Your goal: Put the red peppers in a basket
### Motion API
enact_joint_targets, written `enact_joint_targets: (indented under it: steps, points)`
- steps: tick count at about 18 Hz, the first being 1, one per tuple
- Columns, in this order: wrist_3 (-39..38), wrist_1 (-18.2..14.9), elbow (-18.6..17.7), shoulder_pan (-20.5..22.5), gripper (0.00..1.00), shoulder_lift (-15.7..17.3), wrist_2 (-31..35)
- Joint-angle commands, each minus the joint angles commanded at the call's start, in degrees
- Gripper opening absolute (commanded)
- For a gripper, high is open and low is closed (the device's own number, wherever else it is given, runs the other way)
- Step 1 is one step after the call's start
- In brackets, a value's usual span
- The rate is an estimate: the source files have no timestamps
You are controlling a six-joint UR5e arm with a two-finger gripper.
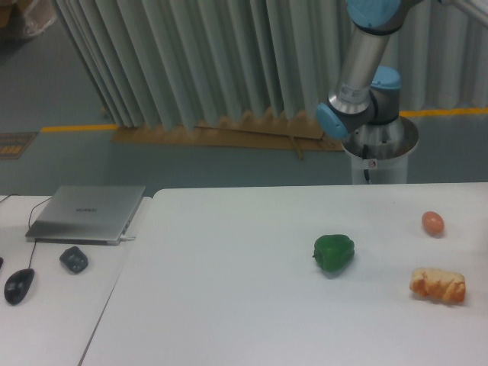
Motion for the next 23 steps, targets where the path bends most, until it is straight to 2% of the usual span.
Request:
enact_joint_targets:
  steps: [2,4,6,9,23]
  points:
    - [-1.9,-3.4,0.1,-0.8,1.0,0.8,-1.3]
    - [-5.0,-5.3,0.2,-3.0,1.0,1.1,-1.1]
    - [-8.0,-5.4,0.2,-4.4,1.0,0.9,-0.1]
    - [-8.1,-5.4,0.0,-6.0,1.0,1.0,0.4]
    - [-8.3,-5.0,0.2,-6.4,1.0,0.9,0.6]
